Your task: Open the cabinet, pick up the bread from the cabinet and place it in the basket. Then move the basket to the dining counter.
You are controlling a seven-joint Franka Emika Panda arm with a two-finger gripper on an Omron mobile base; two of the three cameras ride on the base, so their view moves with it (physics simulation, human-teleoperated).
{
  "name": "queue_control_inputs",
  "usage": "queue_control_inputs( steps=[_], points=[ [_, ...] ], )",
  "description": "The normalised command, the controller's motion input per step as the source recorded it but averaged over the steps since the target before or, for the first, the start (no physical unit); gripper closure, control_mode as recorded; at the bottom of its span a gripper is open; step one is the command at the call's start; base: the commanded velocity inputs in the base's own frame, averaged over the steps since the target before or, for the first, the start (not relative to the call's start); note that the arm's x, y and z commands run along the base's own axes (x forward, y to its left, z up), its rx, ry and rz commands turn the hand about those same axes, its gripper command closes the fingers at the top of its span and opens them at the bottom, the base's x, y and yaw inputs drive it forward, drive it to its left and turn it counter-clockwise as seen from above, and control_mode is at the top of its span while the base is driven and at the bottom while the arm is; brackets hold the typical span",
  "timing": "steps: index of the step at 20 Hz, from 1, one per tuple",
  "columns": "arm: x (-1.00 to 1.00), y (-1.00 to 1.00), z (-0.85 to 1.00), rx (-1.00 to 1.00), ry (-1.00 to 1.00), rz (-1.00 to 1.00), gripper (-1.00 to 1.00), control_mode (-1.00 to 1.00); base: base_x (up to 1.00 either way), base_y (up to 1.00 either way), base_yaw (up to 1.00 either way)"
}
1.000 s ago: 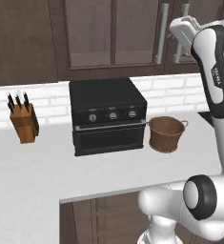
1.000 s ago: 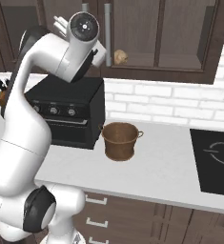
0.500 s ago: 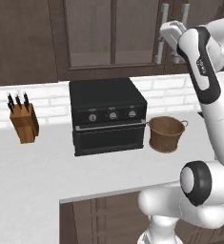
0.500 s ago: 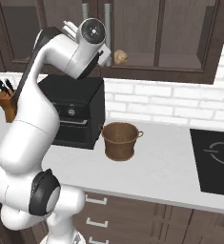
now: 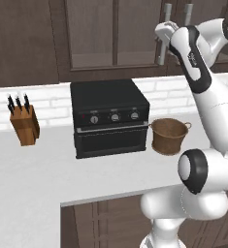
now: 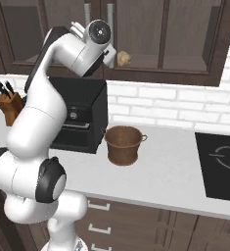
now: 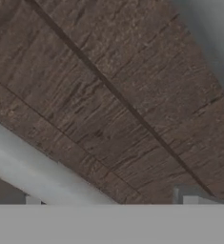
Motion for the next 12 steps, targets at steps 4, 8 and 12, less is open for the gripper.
queue_control_inputs(
  steps=[4, 8, 12],
  points=[
    [0.43, 0.00, -0.10, -0.02, 0.00, 0.00, -1.00, -1.00, 0.00, 0.00, 0.00],
    [0.24, 0.00, -0.09, -0.03, -0.03, 0.00, -1.00, -1.00, 0.00, 0.00, 0.00],
    [0.00, 0.12, -0.27, -0.05, -0.18, 0.00, 1.00, -1.00, 0.00, 0.00, 0.00]
  ],
)
